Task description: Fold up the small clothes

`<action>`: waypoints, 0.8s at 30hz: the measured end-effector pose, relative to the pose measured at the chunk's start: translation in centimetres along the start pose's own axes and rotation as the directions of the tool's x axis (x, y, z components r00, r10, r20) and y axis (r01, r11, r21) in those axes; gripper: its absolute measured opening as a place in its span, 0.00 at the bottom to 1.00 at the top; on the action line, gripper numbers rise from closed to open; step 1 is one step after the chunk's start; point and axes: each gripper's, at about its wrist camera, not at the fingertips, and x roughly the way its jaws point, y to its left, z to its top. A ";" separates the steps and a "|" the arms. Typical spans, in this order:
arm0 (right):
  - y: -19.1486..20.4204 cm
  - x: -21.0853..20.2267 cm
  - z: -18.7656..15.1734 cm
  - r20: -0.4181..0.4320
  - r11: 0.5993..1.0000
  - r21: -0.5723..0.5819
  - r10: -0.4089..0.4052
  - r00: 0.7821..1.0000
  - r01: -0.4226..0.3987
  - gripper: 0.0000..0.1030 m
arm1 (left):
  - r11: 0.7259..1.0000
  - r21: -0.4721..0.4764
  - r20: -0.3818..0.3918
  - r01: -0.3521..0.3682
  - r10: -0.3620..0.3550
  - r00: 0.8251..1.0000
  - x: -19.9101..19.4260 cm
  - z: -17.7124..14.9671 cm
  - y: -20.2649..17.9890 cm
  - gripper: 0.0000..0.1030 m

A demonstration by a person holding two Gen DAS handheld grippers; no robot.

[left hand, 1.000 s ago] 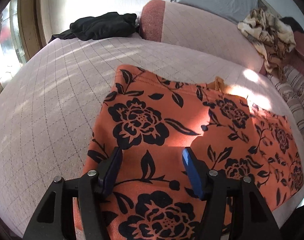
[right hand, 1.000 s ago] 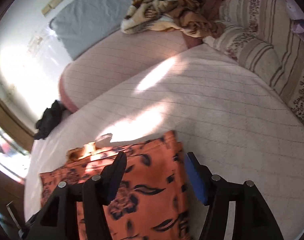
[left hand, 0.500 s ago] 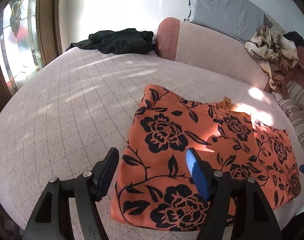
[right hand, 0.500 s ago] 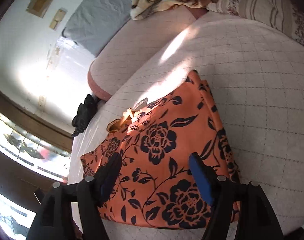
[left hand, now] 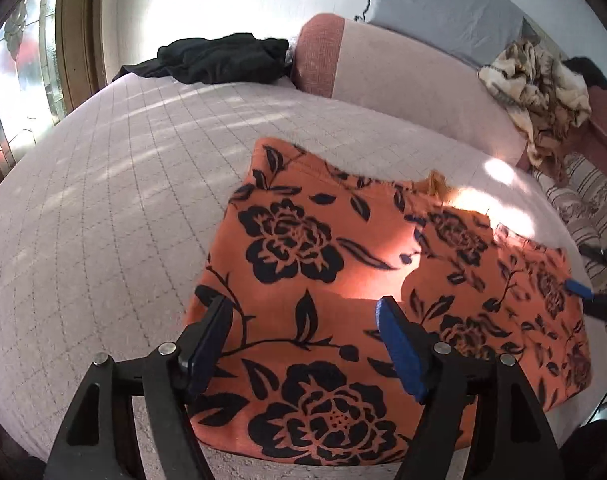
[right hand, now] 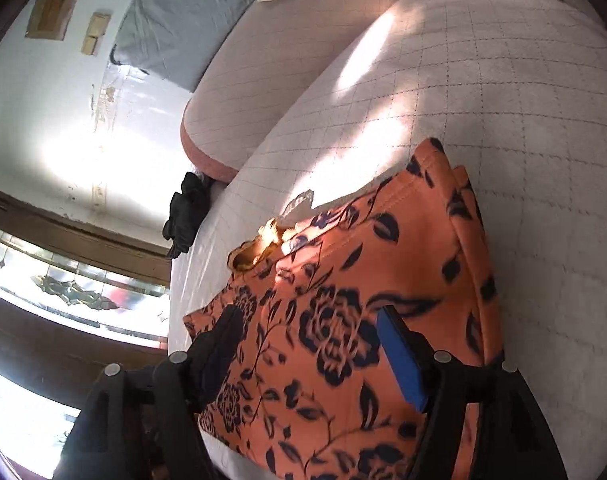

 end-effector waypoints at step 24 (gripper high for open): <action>-4.5 -7.0 -18.2 0.216 0.912 0.399 0.011 0.976 -0.099 0.74 | 0.992 0.109 -0.012 0.065 -0.065 0.998 -4.5 -2.6 -6.2 0.73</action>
